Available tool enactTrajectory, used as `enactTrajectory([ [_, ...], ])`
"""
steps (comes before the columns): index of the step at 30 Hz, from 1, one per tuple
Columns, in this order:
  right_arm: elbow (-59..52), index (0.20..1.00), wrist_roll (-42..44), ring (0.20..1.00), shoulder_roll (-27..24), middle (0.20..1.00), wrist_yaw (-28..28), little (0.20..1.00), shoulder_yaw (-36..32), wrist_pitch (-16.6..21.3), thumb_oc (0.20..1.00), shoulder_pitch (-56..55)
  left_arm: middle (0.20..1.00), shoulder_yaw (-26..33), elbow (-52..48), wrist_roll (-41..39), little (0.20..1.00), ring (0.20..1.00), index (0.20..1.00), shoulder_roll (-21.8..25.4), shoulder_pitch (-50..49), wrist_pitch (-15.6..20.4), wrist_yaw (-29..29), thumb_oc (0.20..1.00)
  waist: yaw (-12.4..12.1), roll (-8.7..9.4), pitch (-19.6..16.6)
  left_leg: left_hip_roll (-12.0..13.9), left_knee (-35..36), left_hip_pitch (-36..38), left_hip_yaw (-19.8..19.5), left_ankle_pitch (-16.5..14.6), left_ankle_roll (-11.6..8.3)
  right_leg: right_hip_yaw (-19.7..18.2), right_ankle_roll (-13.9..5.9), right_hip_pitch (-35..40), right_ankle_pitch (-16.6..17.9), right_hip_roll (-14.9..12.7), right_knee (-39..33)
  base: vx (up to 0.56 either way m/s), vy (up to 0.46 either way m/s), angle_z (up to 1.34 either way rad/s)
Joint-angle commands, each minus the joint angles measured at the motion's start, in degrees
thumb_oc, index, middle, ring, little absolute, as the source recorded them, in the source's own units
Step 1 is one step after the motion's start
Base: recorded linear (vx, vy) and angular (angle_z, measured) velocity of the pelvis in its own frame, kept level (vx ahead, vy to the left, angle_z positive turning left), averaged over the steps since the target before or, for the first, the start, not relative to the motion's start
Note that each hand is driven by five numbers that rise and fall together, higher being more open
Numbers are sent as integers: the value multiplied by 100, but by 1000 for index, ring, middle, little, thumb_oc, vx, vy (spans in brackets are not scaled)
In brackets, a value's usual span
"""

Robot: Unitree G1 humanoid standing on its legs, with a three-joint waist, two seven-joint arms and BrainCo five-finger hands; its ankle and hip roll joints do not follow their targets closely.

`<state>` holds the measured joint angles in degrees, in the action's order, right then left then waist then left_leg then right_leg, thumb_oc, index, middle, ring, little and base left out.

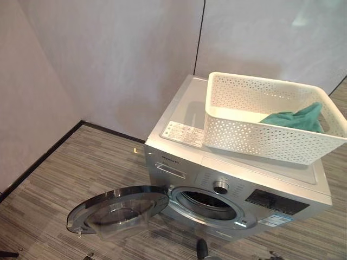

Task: Grab the laundry basket,head to the washer,open it,put in the laundry and shut it.

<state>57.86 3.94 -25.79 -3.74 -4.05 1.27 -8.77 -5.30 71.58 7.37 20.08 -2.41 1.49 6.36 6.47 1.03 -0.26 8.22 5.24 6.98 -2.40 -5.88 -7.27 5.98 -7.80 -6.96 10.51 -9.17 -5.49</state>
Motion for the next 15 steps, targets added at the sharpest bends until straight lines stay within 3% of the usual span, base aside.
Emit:
enactTrajectory([
  [1, -440, 1000, 256, 1000, -473, 1000, -415, 1000, -597, 177, 1000, 135, 1000, 39, 147, 162, 1000, 1000, 1000, 354, 245, 188, -1, 1000, 45, 206, 150, 84, -557, -146, 151, -491, 130, -100, -493, -261, -339, -642, 515, 38, 4, -5],
  [6, -1826, 1000, -117, 1000, -792, 1000, -888, 1000, -1716, 162, 1000, -473, 1000, 108, 48, 274, 1000, 1000, 1000, 400, 227, 168, -86, 1000, 167, 192, 140, 124, -517, -100, 186, -511, 134, -161, -520, -314, -332, -601, 510, 22, 9, -11],
  [10, -2145, 1000, -444, 1000, -829, 1000, -944, 1000, -2029, 65, 1000, -739, 1000, 135, 40, 337, 1000, 1000, 1000, 412, 207, 159, -122, 1000, 195, 184, 116, 160, -474, -63, 213, -519, 126, -174, -527, -317, -345, -588, 514, 39, 5, -3],
  [11, -2456, 1000, -620, 1000, -924, 1000, -1077, 1000, -2383, 2, 1000, -852, 1000, 178, 55, 377, 1000, 1000, 1000, 423, 177, 137, -179, 1000, 258, 192, 97, 193, -435, -15, 244, -533, 122, -209, -531, -324, -362, -554, 510, 38, 3, -2],
  [15, -2973, 1000, -477, 1000, -943, 1000, -1232, 1000, -2654, 95, 1000, -706, 1000, 139, 114, 395, 1000, 1000, 1000, 341, 196, 111, -219, 1000, 283, 190, 102, 213, -404, 65, 319, -568, 130, -281, -539, -362, -354, -496, 511, 26, 5, -9],
])
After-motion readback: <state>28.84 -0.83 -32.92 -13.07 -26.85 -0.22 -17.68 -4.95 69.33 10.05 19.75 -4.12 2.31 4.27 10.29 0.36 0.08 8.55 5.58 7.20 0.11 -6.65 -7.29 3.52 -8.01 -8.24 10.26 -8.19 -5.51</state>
